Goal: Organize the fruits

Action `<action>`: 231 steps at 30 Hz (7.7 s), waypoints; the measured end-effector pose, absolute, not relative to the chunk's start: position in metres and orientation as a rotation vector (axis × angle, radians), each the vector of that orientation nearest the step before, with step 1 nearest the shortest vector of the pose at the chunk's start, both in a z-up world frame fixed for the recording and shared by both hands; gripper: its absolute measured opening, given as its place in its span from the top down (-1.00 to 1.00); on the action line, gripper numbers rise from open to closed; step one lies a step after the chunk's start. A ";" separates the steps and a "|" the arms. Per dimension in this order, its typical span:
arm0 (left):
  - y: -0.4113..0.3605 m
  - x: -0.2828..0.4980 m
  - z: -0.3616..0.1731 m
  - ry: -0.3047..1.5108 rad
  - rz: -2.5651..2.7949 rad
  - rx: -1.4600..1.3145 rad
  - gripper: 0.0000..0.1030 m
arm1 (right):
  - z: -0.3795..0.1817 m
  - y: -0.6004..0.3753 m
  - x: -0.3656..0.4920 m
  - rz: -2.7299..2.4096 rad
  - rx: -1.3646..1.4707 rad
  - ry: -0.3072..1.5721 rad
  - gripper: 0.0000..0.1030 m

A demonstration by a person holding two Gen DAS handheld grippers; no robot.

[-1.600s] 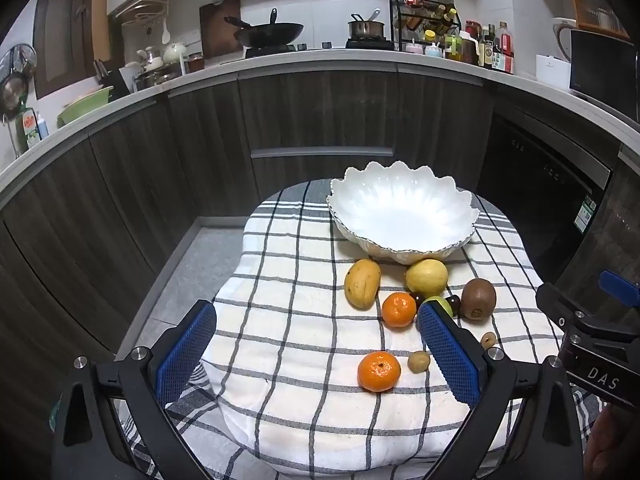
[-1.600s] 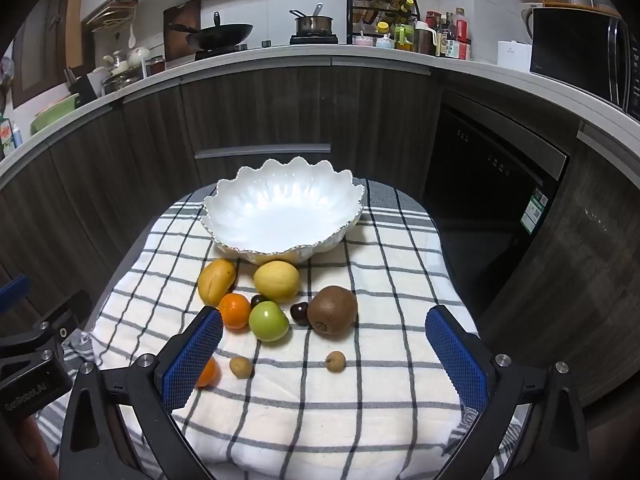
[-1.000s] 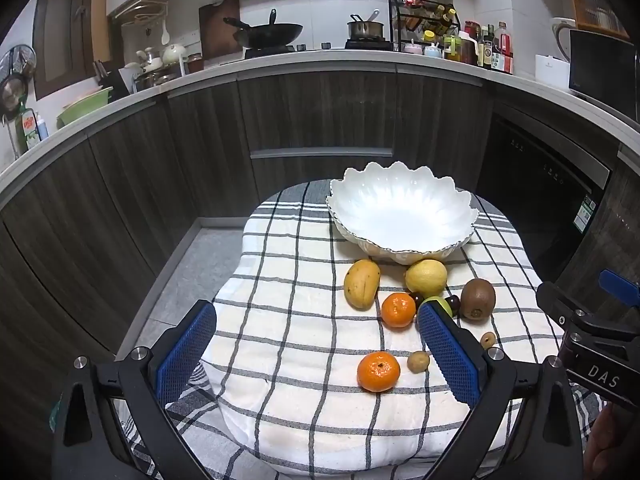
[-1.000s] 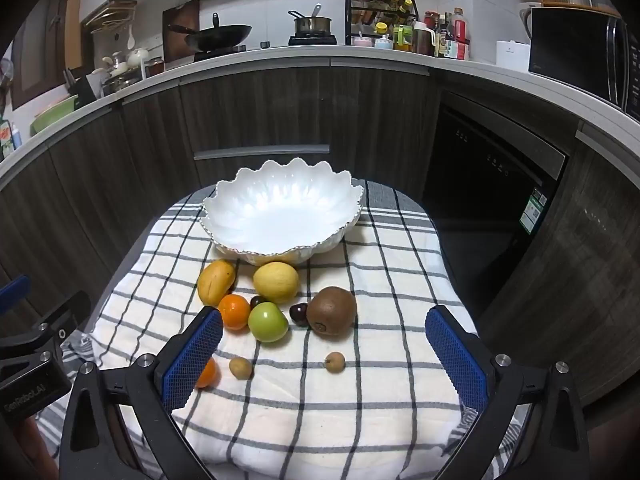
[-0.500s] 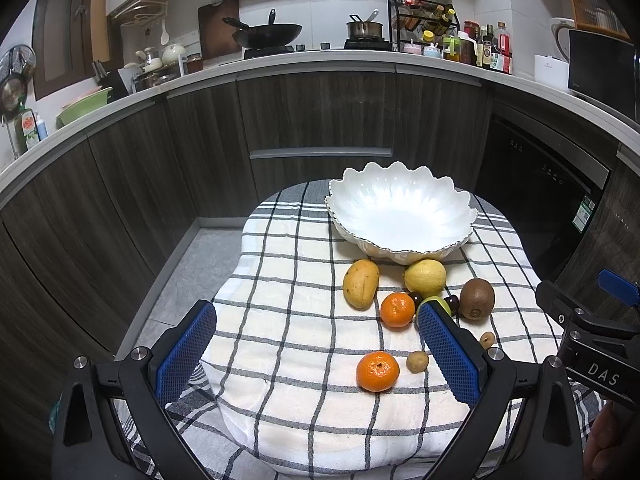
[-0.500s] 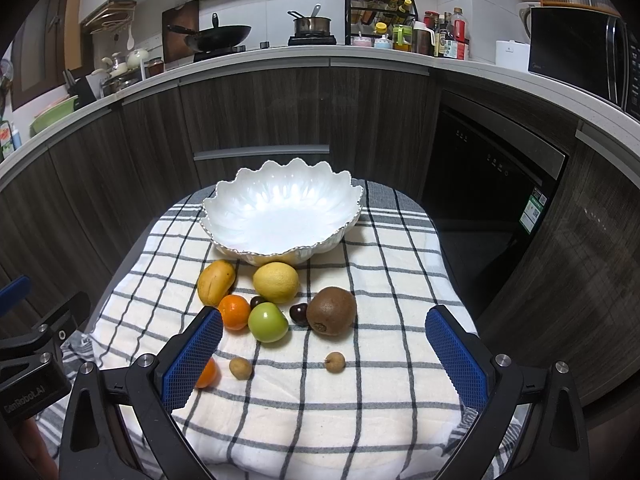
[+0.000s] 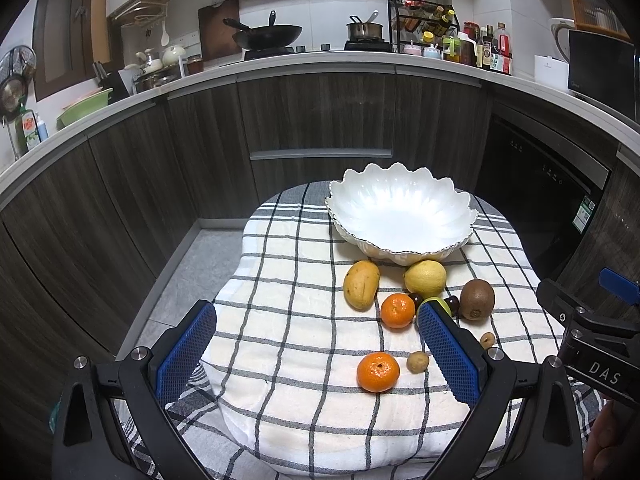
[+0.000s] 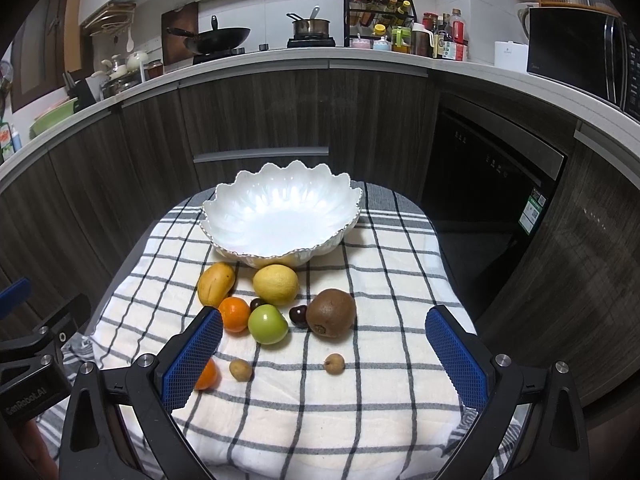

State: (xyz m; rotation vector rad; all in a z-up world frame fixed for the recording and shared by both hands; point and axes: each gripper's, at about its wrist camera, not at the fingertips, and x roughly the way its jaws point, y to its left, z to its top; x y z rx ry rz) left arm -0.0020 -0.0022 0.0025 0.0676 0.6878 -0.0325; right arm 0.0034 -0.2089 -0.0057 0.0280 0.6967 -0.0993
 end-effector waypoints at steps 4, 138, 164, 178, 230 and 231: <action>-0.003 -0.002 0.003 0.687 -0.033 0.068 -0.99 | -0.006 -0.209 0.003 -0.099 0.029 0.697 -0.99; -0.047 0.110 -0.048 0.768 -0.247 0.109 0.08 | -0.061 -0.219 0.113 0.015 0.010 0.797 0.53; -0.077 0.268 -0.075 0.823 -0.257 0.110 0.08 | -0.076 -0.246 0.261 -0.010 0.043 0.861 0.53; -0.073 0.282 -0.087 0.839 -0.188 0.117 -0.52 | -0.098 -0.247 0.288 -0.021 0.051 0.928 0.18; -0.062 0.102 -0.058 0.762 -0.175 0.125 -0.67 | -0.061 -0.252 0.111 -0.154 0.076 0.830 -0.30; -0.063 0.100 -0.060 0.764 -0.180 0.126 -0.67 | -0.063 -0.253 0.107 -0.157 0.073 0.829 -0.30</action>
